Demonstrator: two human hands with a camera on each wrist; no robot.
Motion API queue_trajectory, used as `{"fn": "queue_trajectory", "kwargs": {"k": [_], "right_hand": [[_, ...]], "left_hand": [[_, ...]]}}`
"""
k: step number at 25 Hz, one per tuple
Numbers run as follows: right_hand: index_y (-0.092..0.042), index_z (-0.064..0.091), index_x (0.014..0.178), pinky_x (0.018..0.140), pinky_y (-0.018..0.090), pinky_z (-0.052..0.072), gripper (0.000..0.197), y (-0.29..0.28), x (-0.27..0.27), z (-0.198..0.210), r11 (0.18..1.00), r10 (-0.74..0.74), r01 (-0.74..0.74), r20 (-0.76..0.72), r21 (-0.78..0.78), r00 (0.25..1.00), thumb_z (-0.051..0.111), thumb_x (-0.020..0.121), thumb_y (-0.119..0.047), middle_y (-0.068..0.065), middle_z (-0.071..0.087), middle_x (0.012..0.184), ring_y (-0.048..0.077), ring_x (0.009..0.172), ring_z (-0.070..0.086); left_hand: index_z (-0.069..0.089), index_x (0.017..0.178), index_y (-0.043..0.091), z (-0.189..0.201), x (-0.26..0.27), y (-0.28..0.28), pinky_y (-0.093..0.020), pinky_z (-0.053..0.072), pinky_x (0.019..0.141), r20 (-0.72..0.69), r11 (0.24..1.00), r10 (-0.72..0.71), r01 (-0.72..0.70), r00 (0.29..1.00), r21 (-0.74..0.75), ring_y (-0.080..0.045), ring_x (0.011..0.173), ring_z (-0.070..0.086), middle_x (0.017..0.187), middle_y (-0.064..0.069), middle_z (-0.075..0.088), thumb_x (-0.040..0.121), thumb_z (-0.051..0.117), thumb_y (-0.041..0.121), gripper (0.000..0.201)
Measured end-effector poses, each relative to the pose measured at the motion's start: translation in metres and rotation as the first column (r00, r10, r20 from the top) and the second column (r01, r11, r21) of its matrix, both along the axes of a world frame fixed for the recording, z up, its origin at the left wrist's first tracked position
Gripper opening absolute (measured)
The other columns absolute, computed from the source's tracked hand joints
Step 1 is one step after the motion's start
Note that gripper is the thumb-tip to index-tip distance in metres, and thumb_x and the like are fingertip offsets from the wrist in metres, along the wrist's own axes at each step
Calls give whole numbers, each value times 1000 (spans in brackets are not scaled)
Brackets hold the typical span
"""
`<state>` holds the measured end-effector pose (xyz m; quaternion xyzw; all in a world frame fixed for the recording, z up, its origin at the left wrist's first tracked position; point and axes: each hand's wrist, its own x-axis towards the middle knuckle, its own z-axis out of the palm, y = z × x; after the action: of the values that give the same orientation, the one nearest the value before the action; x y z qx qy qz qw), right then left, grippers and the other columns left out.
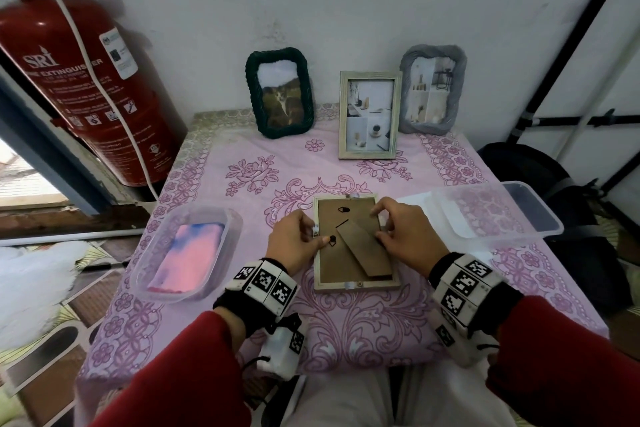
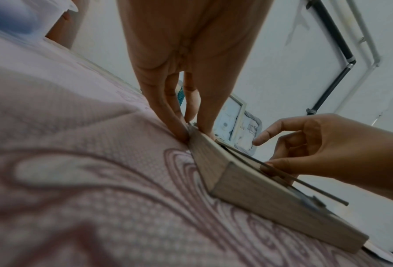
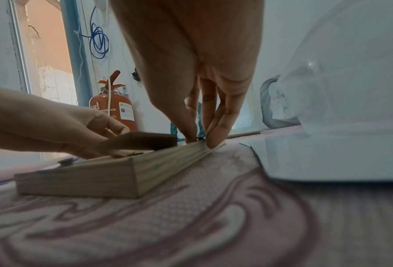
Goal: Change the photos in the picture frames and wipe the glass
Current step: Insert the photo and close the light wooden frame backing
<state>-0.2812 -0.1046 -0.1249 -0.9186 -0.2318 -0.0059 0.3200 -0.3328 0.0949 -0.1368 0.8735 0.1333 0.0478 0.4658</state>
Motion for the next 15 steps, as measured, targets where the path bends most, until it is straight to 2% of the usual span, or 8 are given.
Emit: {"fn": "queue_trajectory", "kwargs": {"k": [3, 6, 7, 10, 12, 15], "right_hand": [[-7, 60, 90, 64, 20, 37, 24, -4, 0, -4, 986, -148, 154, -89, 66, 985, 75, 72, -10, 2, 58, 66, 15, 68, 56], [-3, 64, 80, 67, 24, 41, 24, -6, 0, -4, 974, -211, 220, -133, 60, 968, 79, 70, -17, 9, 63, 73, 17, 72, 56], [-2, 65, 80, 67, 24, 40, 23, -5, 0, -4, 973, -209, 220, -135, 69, 968, 80, 69, -16, 9, 62, 75, 17, 73, 56], [1, 65, 85, 64, 18, 39, 22, -2, -1, -1, 980, -152, 166, -127, 108, 980, 78, 69, -6, 7, 56, 78, 16, 72, 52], [2, 61, 89, 59, 16, 43, 25, 0, -2, 0, 971, -142, 168, -155, 170, 978, 76, 69, 2, 10, 56, 75, 19, 68, 53], [3, 56, 91, 53, 9, 41, 30, -1, -3, -1, 957, -141, 177, -162, 231, 977, 74, 68, 9, 14, 55, 70, 20, 62, 51]], "left_hand": [[52, 91, 8, 0, 0, 0, -16, 44, 63, -30, 995, 47, -49, 998, -84, -17, 75, 54, 74, 2, 53, 71, 80, 13, 35], [54, 92, 6, -1, 0, 0, -23, 50, 71, -27, 987, 88, -91, 996, -132, -18, 77, 55, 80, -5, 57, 69, 81, 12, 36], [54, 92, 5, -1, 0, -1, -24, 50, 71, -25, 985, 91, -94, 996, -147, -18, 77, 55, 82, -7, 57, 69, 81, 11, 36], [53, 93, 4, -2, -2, -3, -15, 47, 63, -17, 981, 91, -93, 996, -173, -16, 73, 54, 79, -4, 55, 71, 79, 7, 34], [53, 94, 3, -2, -2, -4, -10, 46, 59, -10, 981, 93, -94, 996, -170, -12, 68, 52, 75, -1, 54, 71, 78, 6, 34], [56, 96, -1, -1, -1, -4, -6, 44, 55, 0, 982, 93, -92, 996, -165, -11, 65, 51, 74, -3, 54, 71, 78, 3, 33]]}}
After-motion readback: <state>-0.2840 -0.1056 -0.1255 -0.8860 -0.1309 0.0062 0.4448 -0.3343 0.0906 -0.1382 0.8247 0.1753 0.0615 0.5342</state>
